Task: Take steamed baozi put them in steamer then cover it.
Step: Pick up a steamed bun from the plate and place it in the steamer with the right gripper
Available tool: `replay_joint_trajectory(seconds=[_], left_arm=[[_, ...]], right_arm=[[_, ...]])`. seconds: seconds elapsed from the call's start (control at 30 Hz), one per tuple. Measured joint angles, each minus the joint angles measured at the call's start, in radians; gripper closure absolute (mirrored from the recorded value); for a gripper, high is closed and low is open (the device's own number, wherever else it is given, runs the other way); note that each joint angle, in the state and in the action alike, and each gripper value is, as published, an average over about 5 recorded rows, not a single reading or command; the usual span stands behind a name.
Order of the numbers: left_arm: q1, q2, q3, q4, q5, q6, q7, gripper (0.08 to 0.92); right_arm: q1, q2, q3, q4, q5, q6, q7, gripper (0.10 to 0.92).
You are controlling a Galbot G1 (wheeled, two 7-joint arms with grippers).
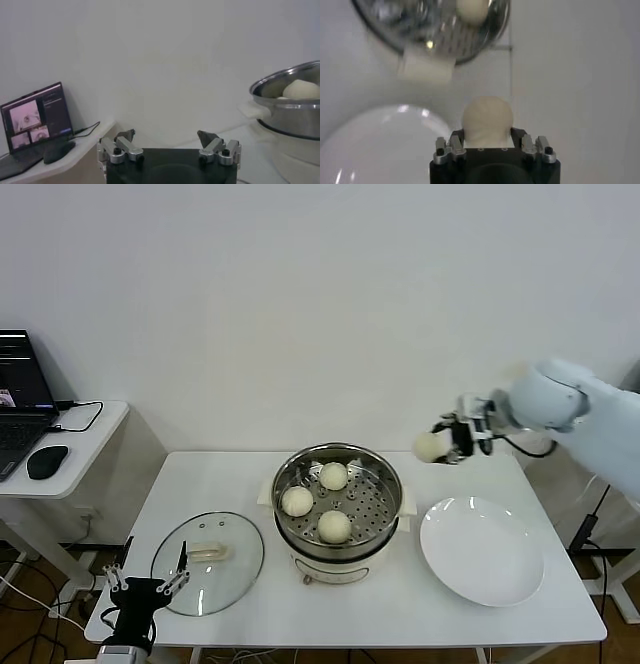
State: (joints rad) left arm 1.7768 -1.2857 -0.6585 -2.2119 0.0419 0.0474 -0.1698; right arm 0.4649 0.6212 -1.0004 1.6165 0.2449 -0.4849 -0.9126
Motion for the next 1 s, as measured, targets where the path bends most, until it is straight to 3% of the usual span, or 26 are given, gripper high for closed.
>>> replay_joint_trajectory(seconds=[0.4,0.9,1.0], left_arm=[[-0.004,-0.005,-0.007,-0.005,-0.001,0.001,0.001,0.177],[-0.009,-0.012,-0.001,0.001,0.001,0.002,0.001,0.177],[-0.008,-0.013,-0.001,0.001,0.001,0.002,0.001,0.177]], right_arm=[[-0.011,0.182,-0.103,-0.013,0.134,-0.150,0.116,0.440],[-0.125,0.236,-0.128,-0.050,0.103,-0.213,0.177,0.436],[-0.134,0.240,-0.122,-0.052,0.092,-0.215,0.184,0.399]])
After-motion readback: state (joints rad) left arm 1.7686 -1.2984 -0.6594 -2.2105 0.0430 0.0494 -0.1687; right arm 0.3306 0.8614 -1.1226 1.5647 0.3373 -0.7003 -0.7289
